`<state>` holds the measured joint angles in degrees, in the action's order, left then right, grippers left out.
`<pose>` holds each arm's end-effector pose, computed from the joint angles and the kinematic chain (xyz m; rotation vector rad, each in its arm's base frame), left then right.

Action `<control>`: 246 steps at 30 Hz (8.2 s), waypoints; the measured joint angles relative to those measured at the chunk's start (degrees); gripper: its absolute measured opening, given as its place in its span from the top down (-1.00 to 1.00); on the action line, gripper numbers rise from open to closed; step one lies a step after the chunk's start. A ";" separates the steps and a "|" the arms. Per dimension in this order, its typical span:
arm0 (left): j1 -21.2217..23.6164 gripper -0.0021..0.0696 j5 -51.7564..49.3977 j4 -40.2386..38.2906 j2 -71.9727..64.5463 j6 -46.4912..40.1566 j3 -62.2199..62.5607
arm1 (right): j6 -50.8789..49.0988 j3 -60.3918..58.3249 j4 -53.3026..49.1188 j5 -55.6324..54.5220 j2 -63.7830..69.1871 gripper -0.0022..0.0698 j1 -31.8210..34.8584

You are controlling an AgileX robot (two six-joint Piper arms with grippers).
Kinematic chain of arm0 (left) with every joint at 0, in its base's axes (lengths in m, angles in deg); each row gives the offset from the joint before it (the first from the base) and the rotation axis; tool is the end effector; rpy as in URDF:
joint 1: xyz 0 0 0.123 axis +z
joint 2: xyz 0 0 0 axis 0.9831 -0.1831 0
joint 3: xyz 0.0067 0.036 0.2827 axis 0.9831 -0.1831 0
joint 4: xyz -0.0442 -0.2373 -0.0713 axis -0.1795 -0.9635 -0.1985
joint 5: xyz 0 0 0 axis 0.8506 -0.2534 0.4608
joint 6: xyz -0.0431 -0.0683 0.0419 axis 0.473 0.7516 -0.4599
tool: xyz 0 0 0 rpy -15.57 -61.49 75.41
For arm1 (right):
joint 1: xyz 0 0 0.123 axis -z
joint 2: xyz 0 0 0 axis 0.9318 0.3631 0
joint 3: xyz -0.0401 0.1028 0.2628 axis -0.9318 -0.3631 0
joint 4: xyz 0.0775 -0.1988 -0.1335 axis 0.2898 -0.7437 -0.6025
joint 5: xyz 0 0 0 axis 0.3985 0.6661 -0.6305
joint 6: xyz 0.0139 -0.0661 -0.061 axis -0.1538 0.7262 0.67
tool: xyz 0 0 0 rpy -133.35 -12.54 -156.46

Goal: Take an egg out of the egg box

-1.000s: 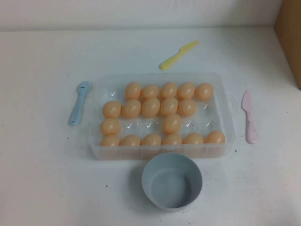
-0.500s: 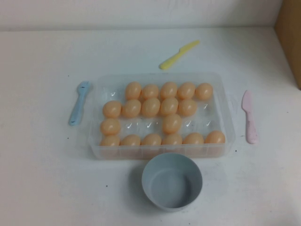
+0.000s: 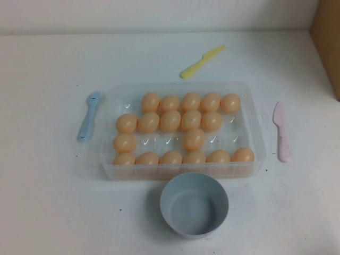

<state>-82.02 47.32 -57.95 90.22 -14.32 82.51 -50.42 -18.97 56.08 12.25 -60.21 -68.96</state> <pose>0.0560 0.0000 0.2096 -0.4768 1.3952 -0.5649 0.0526 0.0024 0.1717 0.0634 1.8634 0.0885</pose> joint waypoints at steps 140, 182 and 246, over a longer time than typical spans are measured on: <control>-24.44 0.04 -57.13 32.36 -120.27 -24.39 106.35 | 0.00 0.00 0.00 0.00 0.00 0.99 0.00; -46.28 -0.08 -48.48 23.99 -101.18 -25.44 71.02 | 0.00 0.00 0.00 0.00 0.00 0.99 0.00; -43.59 0.95 -40.37 49.02 -37.04 -2.48 40.36 | 0.00 0.00 0.00 0.10 0.00 0.99 0.00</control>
<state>-125.60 6.95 -8.93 53.18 -16.80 122.87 -50.42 -18.97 56.08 12.36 -60.21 -68.96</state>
